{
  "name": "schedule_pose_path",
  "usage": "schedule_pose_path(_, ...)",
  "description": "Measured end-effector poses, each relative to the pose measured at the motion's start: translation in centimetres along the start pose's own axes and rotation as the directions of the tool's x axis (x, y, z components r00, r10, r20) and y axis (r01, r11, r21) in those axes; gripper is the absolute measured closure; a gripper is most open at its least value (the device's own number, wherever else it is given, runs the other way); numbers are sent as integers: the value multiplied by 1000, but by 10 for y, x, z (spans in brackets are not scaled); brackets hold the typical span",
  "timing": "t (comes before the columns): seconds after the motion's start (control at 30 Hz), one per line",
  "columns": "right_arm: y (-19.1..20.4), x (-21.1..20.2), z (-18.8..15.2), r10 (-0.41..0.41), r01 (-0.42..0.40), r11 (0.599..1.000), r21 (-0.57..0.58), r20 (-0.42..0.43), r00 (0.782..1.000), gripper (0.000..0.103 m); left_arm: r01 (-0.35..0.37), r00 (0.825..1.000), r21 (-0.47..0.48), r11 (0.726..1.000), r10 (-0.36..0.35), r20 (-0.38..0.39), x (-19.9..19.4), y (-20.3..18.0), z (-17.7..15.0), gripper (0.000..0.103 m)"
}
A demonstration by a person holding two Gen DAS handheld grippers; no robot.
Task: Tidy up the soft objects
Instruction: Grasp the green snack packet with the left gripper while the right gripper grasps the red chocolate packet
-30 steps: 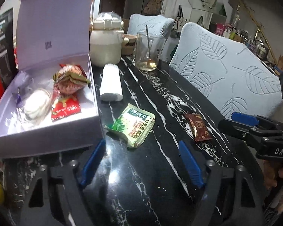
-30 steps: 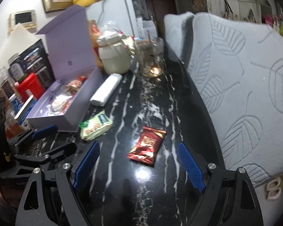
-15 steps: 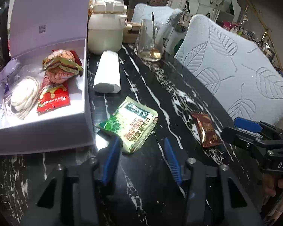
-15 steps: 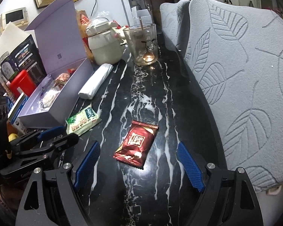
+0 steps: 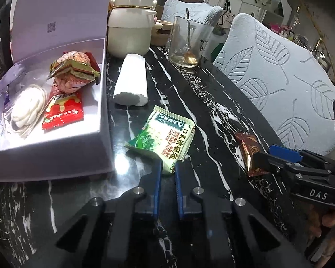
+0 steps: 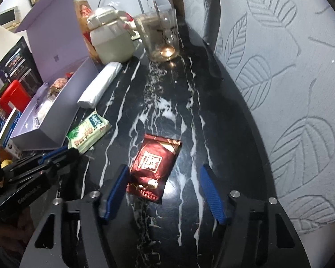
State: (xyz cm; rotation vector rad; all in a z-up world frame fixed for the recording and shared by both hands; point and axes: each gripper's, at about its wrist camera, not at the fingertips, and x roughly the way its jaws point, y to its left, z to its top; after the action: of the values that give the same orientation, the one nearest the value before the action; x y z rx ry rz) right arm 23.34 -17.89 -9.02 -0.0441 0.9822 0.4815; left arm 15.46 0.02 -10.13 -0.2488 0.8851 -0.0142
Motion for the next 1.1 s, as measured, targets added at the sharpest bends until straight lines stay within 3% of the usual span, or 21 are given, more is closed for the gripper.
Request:
schedule_pose_path(0.17, 4, 3, 2, 12, -12, 1000, 17, -9, 1000, 38, 2, 1000, 6, 1000, -2, 2, -6, -3, -4, 92)
schedule_pose_path(0.43, 24, 14, 5, -81, 80, 996, -49, 0, 997, 39, -5, 1000, 30, 1000, 5, 12, -29, -7, -19, 92)
schedule_pose_path(0.47, 25, 15, 5, -88, 88, 994, -58, 0, 996, 41, -5, 1000, 32, 999, 5, 14, -32, -6, -22, 92)
schedule_pose_path(0.53, 31, 16, 4, -125, 125, 988, -92, 13, 992, 58, -5, 1000, 31, 1000, 5, 16, -38, -5, -27, 92)
schedule_pose_path(0.6, 34, 16, 2, -150, 151, 982, -115, 21, 989, 66, -5, 1000, 31, 1000, 5, 19, -44, -4, -31, 92)
schedule_pose_path(0.83, 48, 8, -14, -125, 125, 980, -158, 8, 992, 68, 6, 1000, 34, 999, -7, 14, -64, 0, -52, 92)
schedule_pose_path(1.1, 72, -18, -58, -106, 105, 977, -188, 4, 994, 68, 13, 1000, 43, 999, -13, 0, -91, 8, -92, 92)
